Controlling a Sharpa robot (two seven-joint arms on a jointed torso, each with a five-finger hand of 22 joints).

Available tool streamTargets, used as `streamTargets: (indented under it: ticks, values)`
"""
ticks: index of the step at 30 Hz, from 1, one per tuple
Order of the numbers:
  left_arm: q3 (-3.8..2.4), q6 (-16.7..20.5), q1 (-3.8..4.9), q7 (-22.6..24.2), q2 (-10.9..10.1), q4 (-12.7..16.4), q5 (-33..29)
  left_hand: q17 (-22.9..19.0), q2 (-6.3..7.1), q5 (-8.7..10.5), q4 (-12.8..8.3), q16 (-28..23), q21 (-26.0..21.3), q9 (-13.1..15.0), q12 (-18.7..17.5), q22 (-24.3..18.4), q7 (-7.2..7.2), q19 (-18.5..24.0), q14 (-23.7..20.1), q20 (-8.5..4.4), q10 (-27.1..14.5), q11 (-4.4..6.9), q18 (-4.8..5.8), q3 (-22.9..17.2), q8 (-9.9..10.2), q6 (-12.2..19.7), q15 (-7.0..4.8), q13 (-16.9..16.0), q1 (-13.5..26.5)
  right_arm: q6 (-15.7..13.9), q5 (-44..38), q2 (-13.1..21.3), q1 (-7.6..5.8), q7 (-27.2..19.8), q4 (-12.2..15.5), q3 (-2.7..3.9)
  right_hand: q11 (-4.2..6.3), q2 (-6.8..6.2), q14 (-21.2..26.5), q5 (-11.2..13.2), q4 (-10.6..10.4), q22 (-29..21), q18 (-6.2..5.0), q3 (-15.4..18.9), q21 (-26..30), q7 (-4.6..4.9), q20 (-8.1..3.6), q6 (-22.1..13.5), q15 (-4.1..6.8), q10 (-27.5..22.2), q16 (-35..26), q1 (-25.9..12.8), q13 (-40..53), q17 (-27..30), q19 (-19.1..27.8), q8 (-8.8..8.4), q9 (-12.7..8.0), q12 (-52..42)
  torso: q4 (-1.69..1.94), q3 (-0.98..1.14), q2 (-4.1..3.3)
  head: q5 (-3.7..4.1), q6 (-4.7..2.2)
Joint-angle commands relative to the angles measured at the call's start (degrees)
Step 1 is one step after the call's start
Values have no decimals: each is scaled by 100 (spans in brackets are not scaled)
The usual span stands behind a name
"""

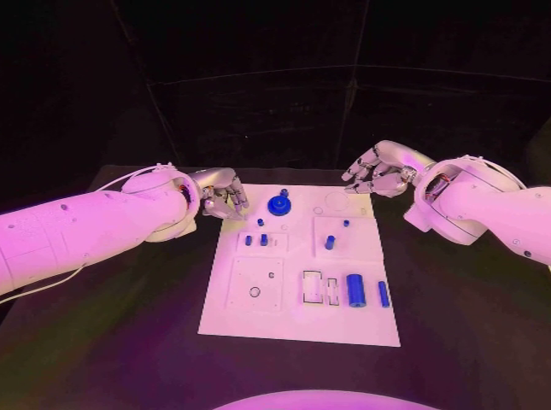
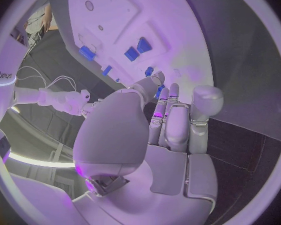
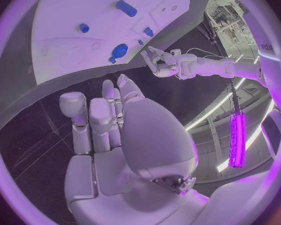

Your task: Assemble the parts on the task board

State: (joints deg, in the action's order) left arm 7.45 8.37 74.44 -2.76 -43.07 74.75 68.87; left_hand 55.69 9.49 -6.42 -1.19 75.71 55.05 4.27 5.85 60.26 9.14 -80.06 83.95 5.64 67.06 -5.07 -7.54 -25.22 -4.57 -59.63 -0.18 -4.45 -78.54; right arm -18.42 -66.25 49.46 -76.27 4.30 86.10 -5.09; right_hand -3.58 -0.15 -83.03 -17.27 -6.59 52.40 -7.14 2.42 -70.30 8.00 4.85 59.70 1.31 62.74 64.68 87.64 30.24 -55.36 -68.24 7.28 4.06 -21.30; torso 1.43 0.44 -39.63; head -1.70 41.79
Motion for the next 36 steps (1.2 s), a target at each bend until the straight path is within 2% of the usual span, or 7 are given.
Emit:
streamTargets:
  ticks: [1,2,5,8,13,22,36]
  values:
    - [-10,626,22,799,-145,128,-1632,-277,-78,-18,29,-174,-323,3,38,-252,8,167,-119,3,52,-16,-54,-53,-29,-69,15,-7,41,318,-793,19,-7,24,-9,-1,21,-32,-49,77,5,0,-32,-97,22,-6,26,113,-13,110,-21,111,-389,8,-56,-13,-7,393,-1,0,-1,69,-35]
    - [-11,774,27,1094,-231,199,-2287,-794,-99,-13,57,-462,-886,-2,34,-688,48,416,-325,23,5,-32,-145,-78,-25,-87,36,6,81,379,-1018,28,-3,49,-7,-3,8,-87,-71,135,-26,4,-31,-172,29,5,32,158,-24,242,-27,127,-702,2,-85,-61,-20,677,-3,1,-2,116,-55]
    - [-9,918,32,1714,-366,334,-3597,-1573,-135,-14,60,-920,-1719,0,45,-1325,73,811,-673,44,-53,-60,-287,-116,-42,-139,73,21,78,479,-1439,47,24,115,7,-6,-2,-141,-81,175,-45,14,-23,-232,31,-6,45,205,-36,257,-28,137,-927,-7,-105,-93,-18,887,-9,2,0,177,-78]
    - [-5,852,34,2287,-480,480,-4832,-2230,-189,-11,60,-1315,-1860,-3,84,-1399,84,946,-982,60,-66,-67,-292,-140,-49,-150,85,22,67,555,-1849,53,68,195,12,-9,-21,-184,-89,259,-70,25,-19,-253,29,-2,56,214,-49,246,-22,117,-1058,-16,-119,-121,-20,1006,-3,-3,9,259,-100]
    - [6,623,32,2809,-609,710,-6014,-2429,-227,-7,72,-1443,-1940,-6,130,-1446,86,1010,-1106,71,-62,-72,-291,-125,-51,-148,90,17,84,625,-2354,24,159,326,-6,-14,-75,-264,-95,322,-116,20,-17,-274,37,36,87,147,-88,175,-17,78,-1270,-25,-126,-207,-30,1195,-6,-2,1,309,-124]
    - [15,363,18,3119,-702,1012,-6656,-2544,-238,-2,82,-1507,-1996,-2,182,-1480,75,1045,-1178,75,-43,-62,-293,-75,-70,-168,89,8,111,756,-2722,-108,348,420,-65,-18,-173,-362,-117,332,-141,65,-10,-348,14,113,157,17,-161,31,50,80,-1630,-98,-164,-349,-30,1453,-7,-1,-6,373,-148]
    - [16,310,12,3178,-718,1102,-6873,-2600,-239,-2,73,-1536,-2024,0,209,-1498,69,1061,-1215,75,-38,-56,-294,-49,-81,-174,86,3,109,871,-2772,-344,513,406,-286,-20,-199,-354,-140,513,-96,201,10,-743,-80,136,183,13,-184,89,181,203,-2092,-217,-240,-359,-25,1599,-4,3,-12,381,-146]
